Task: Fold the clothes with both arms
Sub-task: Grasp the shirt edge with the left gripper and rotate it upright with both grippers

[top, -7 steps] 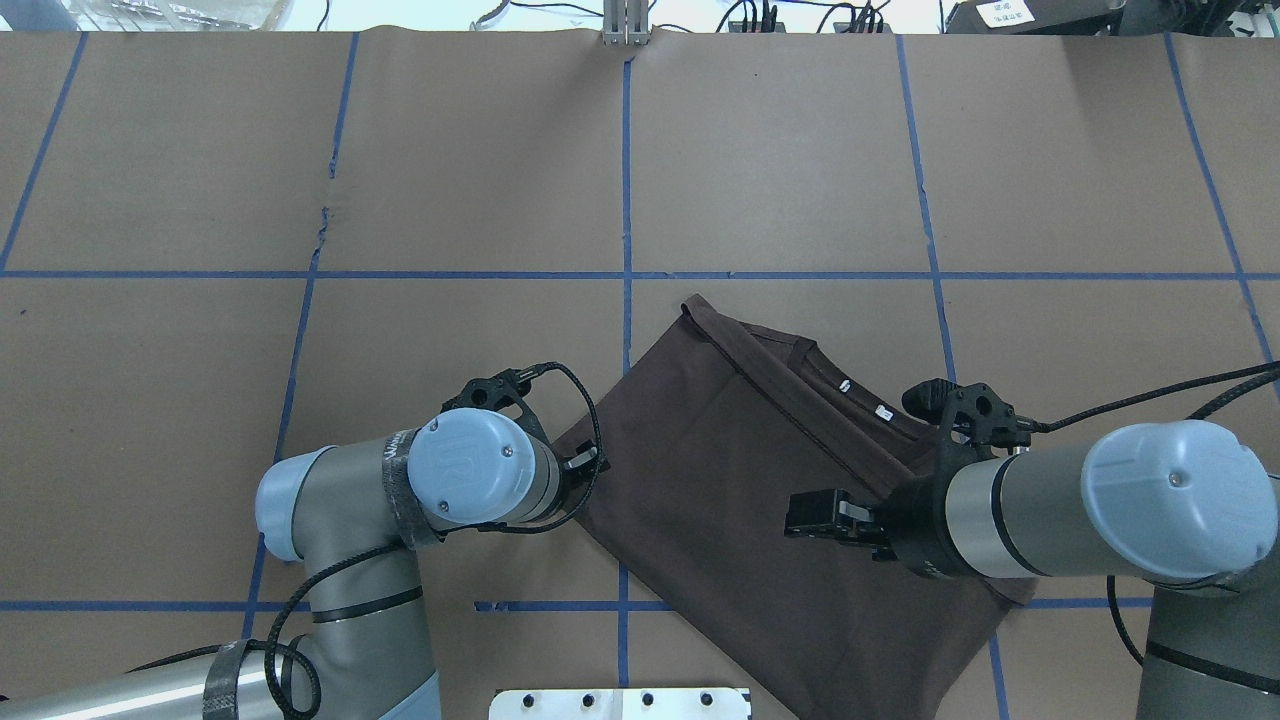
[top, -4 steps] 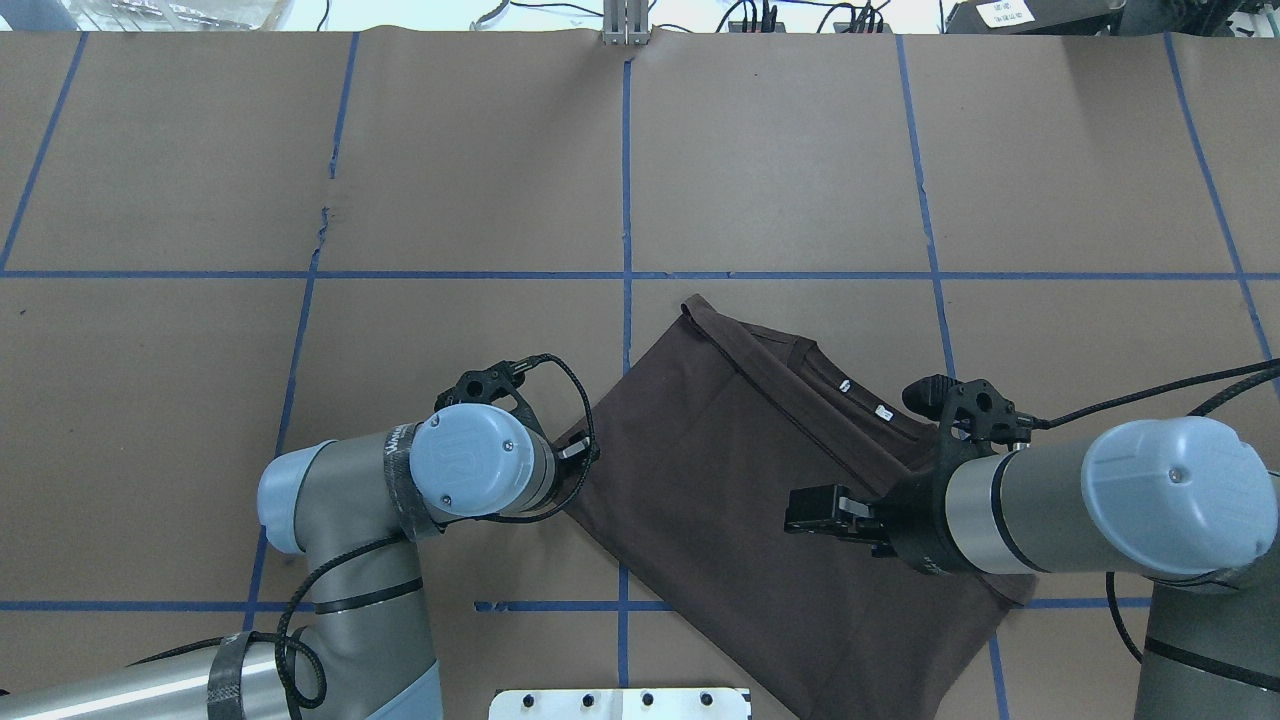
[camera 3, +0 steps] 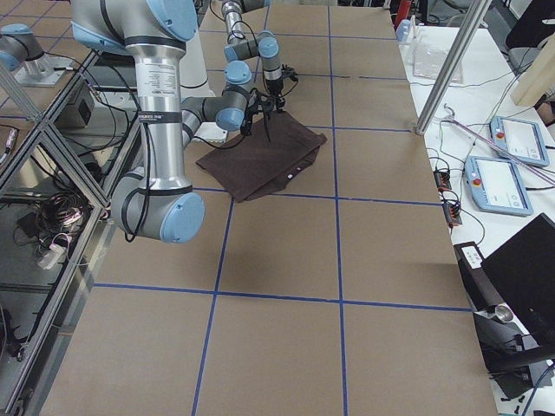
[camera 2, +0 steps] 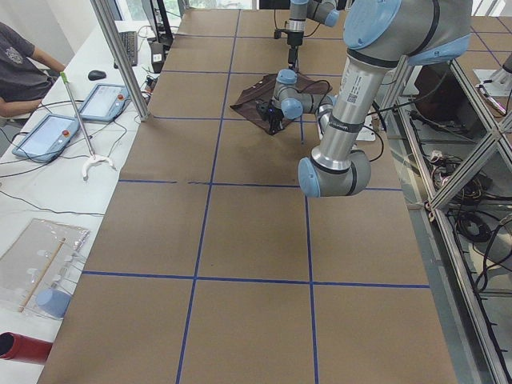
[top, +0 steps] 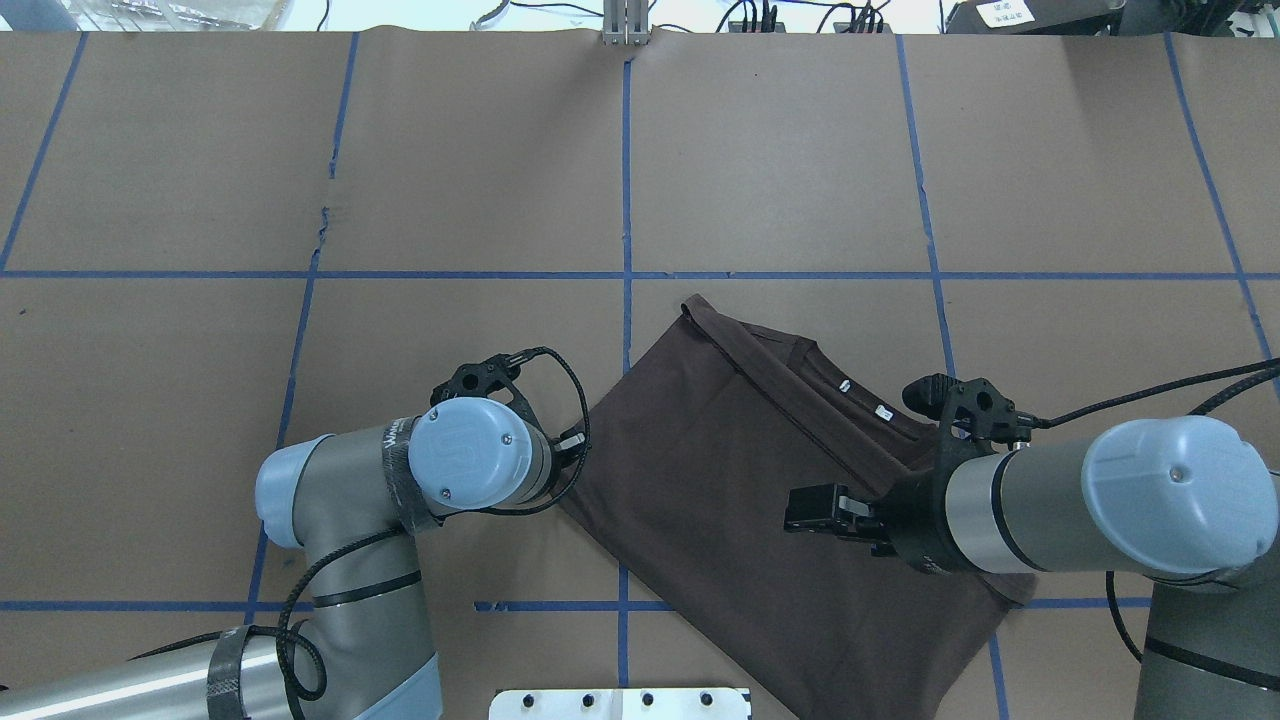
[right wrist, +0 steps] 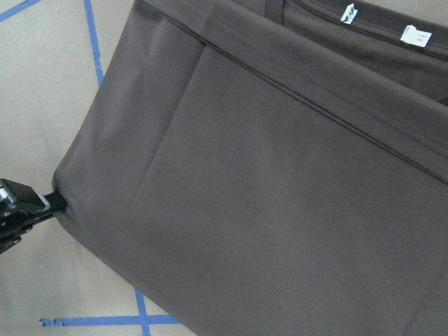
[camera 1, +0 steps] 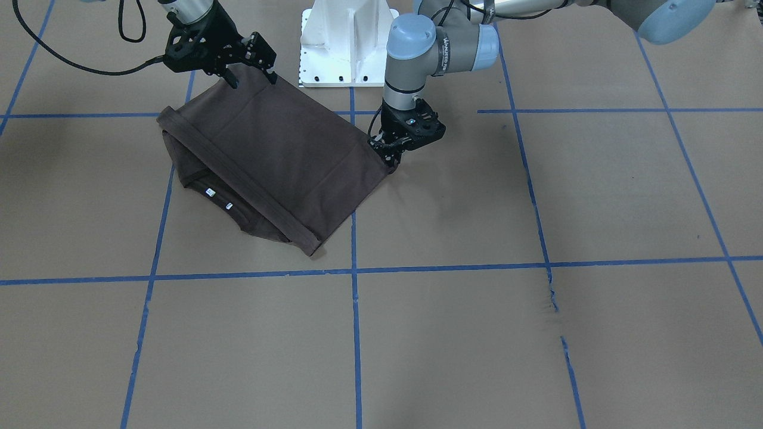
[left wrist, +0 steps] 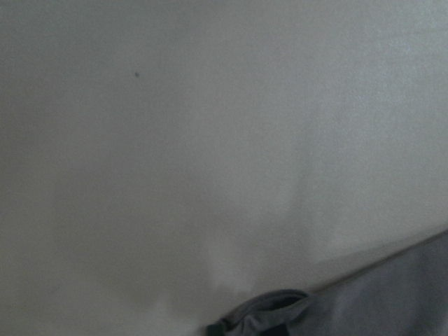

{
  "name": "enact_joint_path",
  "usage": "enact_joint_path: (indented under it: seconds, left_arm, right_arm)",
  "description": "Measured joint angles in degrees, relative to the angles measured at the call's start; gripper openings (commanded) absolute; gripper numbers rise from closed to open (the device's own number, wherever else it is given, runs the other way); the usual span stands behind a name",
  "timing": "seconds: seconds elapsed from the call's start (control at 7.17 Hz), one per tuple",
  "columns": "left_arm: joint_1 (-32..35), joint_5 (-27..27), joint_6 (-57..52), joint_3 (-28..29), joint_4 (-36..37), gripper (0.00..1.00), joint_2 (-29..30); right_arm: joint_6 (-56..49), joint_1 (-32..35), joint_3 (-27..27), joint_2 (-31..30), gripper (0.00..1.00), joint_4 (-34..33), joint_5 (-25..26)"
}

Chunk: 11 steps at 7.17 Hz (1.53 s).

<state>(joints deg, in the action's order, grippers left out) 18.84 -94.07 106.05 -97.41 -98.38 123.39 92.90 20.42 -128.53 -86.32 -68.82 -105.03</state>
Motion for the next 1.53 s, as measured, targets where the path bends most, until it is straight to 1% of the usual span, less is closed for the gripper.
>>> enact_joint_path:
  seconds: [0.42, 0.7, 0.84, 0.98, 1.12, 1.26, 1.53]
  left_arm:
    - [2.7, -0.4, -0.8, -0.5, 1.5, 0.00, 0.2]
    - [7.7, -0.5, -4.7, 0.0, 2.9, 0.00, 0.4]
    - [11.0, -0.5, -8.0, 1.4, 2.7, 0.00, 0.7]
    - [14.1, -0.4, -11.5, 4.7, 1.2, 0.00, 1.9]
    - [17.1, -0.3, -15.4, 10.0, -2.4, 0.00, 4.2]
    - [19.4, -0.3, -18.6, 16.4, -7.9, 0.00, 6.7]
    - [21.6, -0.1, -23.2, 31.0, -19.9, 0.00, 13.3]
  right_arm:
    - [0.0, 0.1, 0.0, 0.0, 1.00, 0.0, 0.0]
    - [0.0, 0.2, 0.0, 0.0, 1.00, 0.0, -0.1]
    - [0.0, 0.2, 0.0, 0.1, 1.00, 0.0, -0.2]
    - [0.0, 0.3, 0.2, 0.5, 1.00, 0.0, -0.2]
    - [0.0, 0.3, 0.6, 1.4, 1.00, 0.0, -0.2]
    - [0.0, 0.3, 1.1, 2.3, 1.00, 0.0, -0.2]
    - [0.0, 0.3, 1.7, 3.2, 1.00, 0.0, -0.1]
